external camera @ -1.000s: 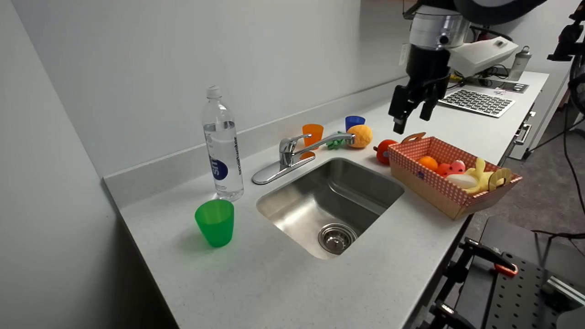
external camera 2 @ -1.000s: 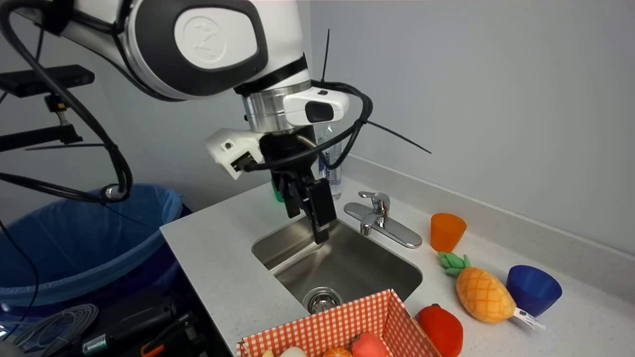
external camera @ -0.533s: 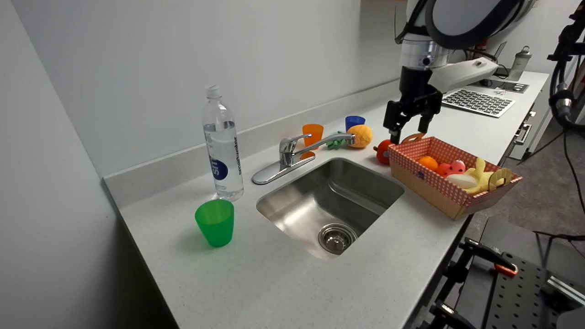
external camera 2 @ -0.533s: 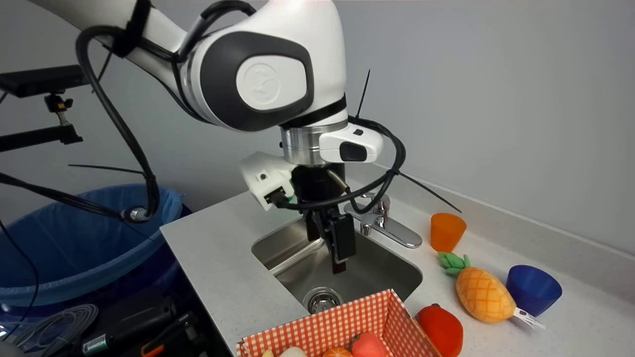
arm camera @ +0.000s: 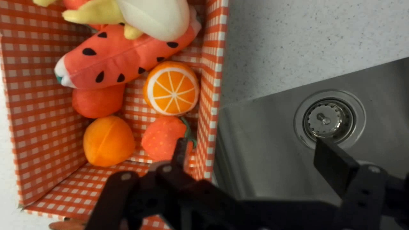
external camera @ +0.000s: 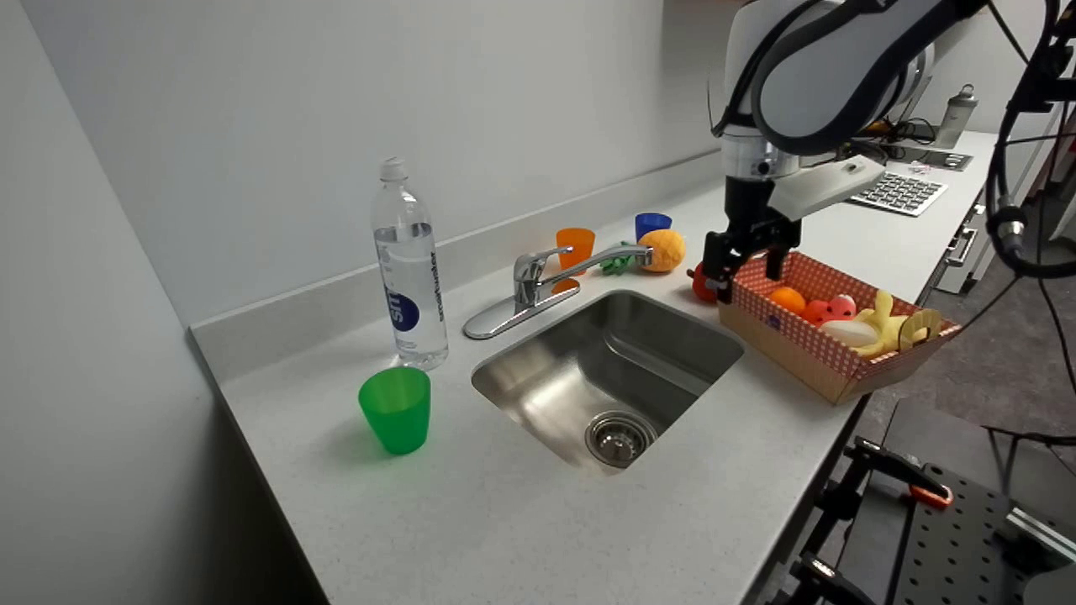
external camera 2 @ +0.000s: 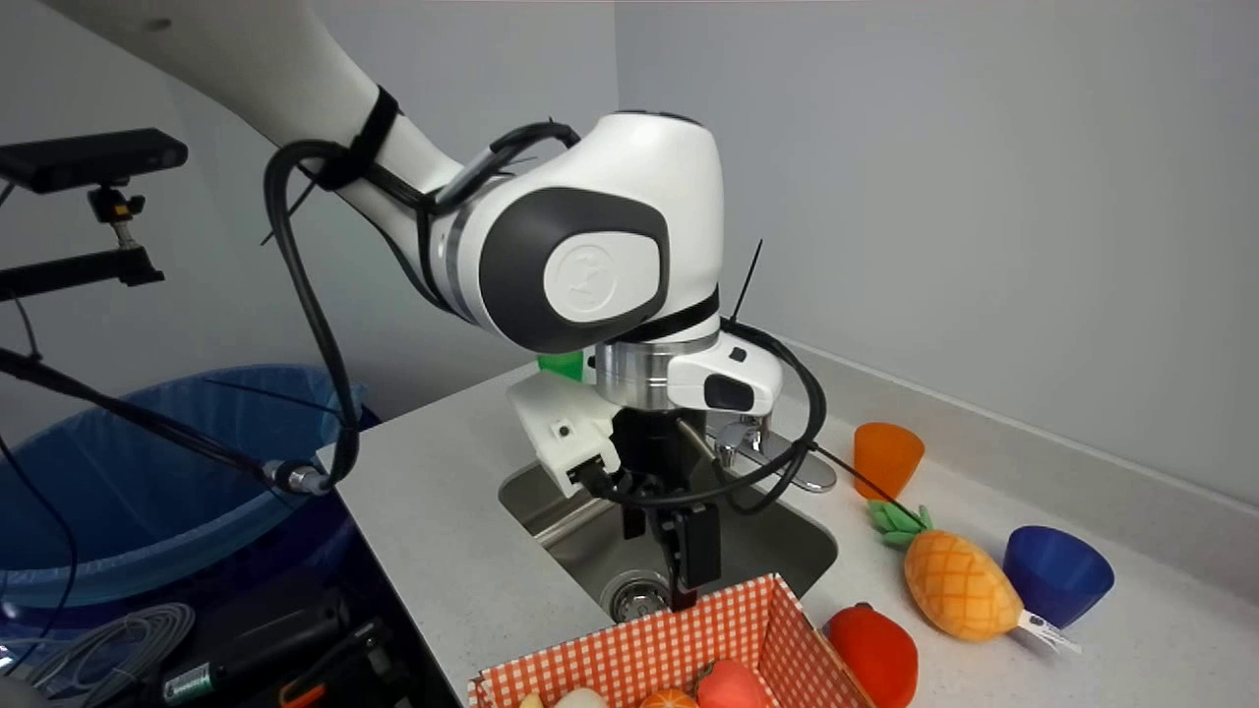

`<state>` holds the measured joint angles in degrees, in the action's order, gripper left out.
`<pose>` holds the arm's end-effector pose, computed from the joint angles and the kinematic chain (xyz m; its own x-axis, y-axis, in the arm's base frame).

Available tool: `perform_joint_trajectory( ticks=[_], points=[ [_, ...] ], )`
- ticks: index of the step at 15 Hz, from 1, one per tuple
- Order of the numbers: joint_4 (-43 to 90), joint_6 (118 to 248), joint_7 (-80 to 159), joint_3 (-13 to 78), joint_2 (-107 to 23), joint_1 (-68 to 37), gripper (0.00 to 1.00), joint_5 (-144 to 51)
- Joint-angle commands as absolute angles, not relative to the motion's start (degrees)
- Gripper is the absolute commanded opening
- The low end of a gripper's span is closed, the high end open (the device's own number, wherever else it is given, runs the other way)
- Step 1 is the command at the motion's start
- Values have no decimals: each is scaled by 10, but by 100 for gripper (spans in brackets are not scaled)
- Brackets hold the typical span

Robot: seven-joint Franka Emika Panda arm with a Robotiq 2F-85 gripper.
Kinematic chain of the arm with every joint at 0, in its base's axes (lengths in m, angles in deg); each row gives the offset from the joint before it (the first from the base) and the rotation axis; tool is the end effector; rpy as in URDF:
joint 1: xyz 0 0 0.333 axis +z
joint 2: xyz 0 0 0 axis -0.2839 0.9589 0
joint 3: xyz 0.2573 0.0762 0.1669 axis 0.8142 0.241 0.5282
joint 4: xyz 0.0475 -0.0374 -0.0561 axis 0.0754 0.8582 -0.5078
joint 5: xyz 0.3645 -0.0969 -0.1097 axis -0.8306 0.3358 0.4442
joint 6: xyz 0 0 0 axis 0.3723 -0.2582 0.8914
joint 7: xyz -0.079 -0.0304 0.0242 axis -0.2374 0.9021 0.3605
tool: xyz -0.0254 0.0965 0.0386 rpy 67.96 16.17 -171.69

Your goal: Move the basket to the left

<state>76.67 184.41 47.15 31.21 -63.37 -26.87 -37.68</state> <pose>0.4241 -0.1228 0.2989 0.9394 -0.3376 -0.0589 -0.3270 -0.9344 0.1412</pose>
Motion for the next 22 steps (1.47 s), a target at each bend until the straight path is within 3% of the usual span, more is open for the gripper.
perform_joint_trajectory(
  ticks=[1, 5, 6, 7, 16, 17, 22],
  points=[
    [757, 1865, 486, 305, -601, -268, 100, -348],
    [768, 1899, 477, 301, -585, -263, 100, -333],
    [769, 1905, 478, 301, -583, -262, 91, -330],
    [771, 1912, 477, 301, -581, -261, 74, -328],
    [783, 1929, 454, 306, -591, -249, 5, -335],
    [785, 1930, 450, 308, -593, -247, 0, -337],
    [793, 1932, 425, 323, -611, -227, 2, -346]
  ],
)
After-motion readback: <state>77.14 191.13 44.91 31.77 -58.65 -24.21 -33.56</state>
